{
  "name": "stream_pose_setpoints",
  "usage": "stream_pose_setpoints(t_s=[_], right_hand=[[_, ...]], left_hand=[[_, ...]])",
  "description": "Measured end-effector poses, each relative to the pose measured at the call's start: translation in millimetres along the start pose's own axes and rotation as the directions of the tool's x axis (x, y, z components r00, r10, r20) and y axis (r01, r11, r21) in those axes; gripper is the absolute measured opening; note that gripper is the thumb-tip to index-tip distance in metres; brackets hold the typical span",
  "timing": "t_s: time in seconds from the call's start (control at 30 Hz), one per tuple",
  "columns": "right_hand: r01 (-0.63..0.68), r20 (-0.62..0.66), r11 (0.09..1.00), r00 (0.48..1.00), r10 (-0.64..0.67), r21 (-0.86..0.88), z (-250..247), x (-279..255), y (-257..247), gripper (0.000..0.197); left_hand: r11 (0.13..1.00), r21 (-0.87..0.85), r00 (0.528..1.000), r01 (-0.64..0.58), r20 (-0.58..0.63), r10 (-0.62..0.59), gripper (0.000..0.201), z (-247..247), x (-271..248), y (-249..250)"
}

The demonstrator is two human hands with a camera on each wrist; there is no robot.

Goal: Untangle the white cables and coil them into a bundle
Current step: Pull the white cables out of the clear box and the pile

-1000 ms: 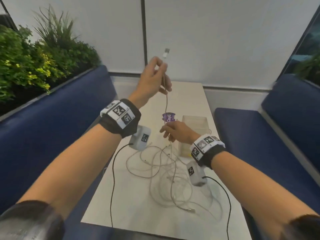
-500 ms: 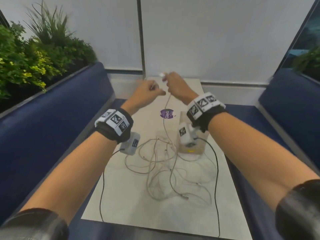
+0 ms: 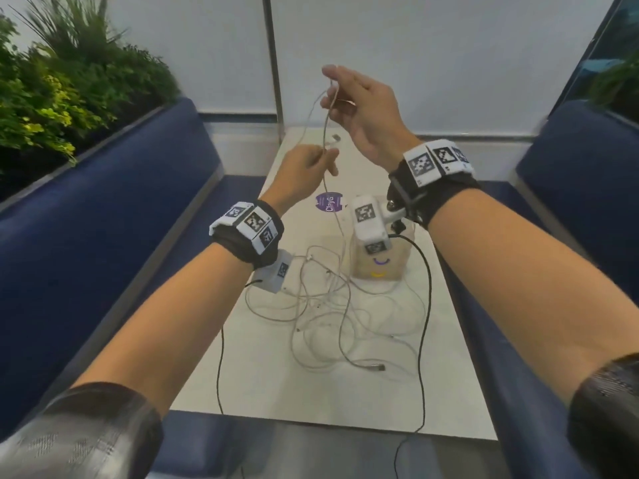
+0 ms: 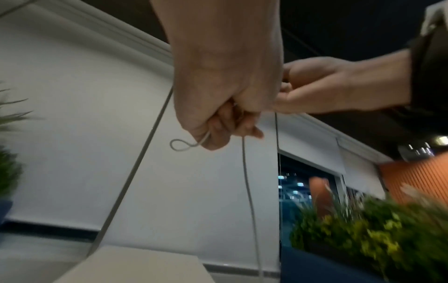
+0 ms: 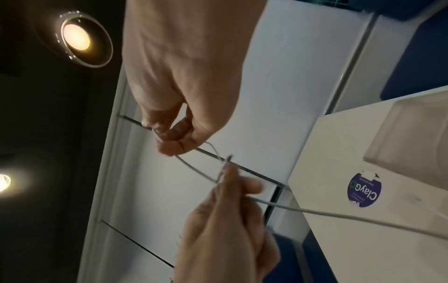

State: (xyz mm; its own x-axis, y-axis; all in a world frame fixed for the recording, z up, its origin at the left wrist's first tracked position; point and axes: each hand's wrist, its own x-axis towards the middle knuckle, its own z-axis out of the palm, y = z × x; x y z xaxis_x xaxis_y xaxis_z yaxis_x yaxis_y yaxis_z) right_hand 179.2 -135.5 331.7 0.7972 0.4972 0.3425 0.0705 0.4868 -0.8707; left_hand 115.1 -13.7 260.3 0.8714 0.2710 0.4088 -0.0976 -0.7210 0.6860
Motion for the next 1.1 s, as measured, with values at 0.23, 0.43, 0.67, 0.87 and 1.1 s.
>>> stream_pose_setpoints(t_s=[0.23, 0.43, 0.67, 0.87, 1.1], right_hand=[[-0.242, 0.122, 0.872, 0.939, 0.321, -0.426, -38, -33, 60, 0.024], [-0.066, 0.311, 0.545, 0.761, 0.569, -0.836, -54, -82, 120, 0.043], [0.278, 0.304, 0.132, 0.782, 0.543, -0.951, -84, -66, 110, 0.034], [0.196, 0.264, 0.646, 0.964, 0.009, -0.738, -40, -54, 81, 0.019], [-0.016, 0.144, 0.647, 0.97, 0.194, -0.762, -49, -53, 59, 0.032]], left_hand=[[0.938, -0.343, 0.928, 0.048, -0.332, -0.169, 0.051, -42, 23, 35], [0.889, -0.382, 0.801, -0.253, -0.598, -0.029, 0.039, -93, 40, 57], [0.853, -0.312, 0.606, -0.419, -0.796, 0.006, 0.03, -131, 37, 40], [0.903, -0.249, 0.701, -0.349, -0.71, 0.075, 0.033, -107, 30, 44], [0.968, -0.209, 0.862, -0.143, -0.507, 0.018, 0.043, -100, 27, 27]])
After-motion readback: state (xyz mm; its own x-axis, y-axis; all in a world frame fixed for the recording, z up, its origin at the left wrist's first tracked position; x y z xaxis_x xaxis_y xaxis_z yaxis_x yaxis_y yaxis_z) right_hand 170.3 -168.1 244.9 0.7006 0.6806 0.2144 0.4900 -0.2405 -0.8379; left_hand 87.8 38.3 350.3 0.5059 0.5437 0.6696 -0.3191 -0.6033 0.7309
